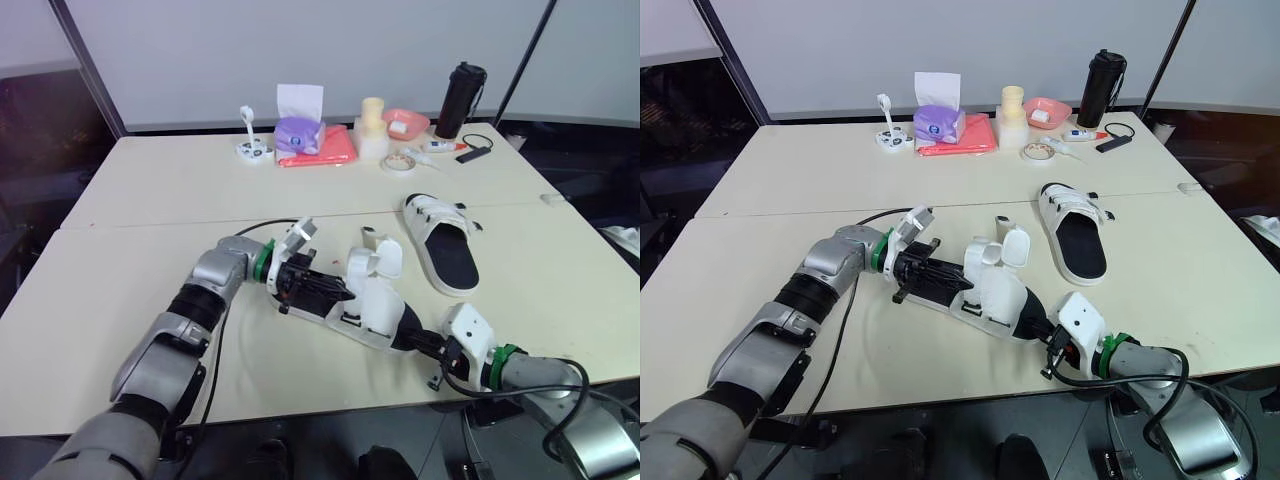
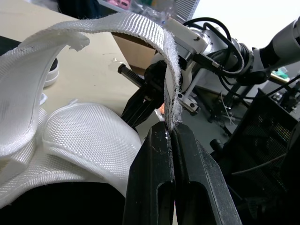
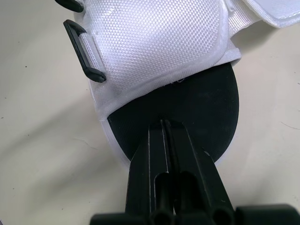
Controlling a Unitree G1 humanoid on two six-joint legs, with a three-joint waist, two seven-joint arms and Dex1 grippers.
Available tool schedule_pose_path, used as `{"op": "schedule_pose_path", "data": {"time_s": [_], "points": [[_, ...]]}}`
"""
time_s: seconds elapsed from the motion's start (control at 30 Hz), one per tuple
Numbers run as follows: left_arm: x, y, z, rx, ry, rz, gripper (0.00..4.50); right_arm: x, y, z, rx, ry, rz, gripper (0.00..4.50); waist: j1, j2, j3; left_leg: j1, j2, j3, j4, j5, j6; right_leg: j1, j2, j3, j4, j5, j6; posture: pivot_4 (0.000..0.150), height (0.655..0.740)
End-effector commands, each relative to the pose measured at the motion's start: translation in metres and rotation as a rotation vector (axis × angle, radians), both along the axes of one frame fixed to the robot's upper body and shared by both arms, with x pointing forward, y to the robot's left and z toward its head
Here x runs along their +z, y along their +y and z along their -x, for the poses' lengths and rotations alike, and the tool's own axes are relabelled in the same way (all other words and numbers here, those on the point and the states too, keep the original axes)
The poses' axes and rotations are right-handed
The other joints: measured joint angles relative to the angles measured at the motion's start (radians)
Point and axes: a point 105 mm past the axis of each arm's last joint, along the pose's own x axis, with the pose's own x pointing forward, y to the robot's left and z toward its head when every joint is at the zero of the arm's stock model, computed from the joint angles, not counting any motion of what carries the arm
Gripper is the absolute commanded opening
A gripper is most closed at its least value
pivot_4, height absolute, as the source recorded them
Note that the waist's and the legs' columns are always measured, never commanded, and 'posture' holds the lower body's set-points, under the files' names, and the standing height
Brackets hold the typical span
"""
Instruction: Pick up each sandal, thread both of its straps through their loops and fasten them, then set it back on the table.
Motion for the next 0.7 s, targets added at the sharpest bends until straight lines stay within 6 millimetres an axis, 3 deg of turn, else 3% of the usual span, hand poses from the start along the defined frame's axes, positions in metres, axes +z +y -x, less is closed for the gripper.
{"op": "schedule_pose_path", "data": {"time_s": [0.03,0.7], "points": [[0.009,-0.001,0.006,-0.029,-0.022,0.019,0.02,-0.012,-0.001,0.006,-0.004,0.054,0.014,0.0,-0.001,0.0,0.0,0.0,0.0,0.0,0.0,0.0,0.0,0.0,0.0,0.0,0.0,0.0,0.0,0.15,0.74],[-0.005,0.003,-0.006,-0.005,-0.103,-0.05,0.02,-0.013,0.0,0.006,-0.003,0.054,0.015,0.0,0.0,0.0,0.0,0.0,0.0,0.0,0.0,0.0,0.0,0.0,0.0,0.0,0.0,0.0,0.0,0.15,0.74]]}}
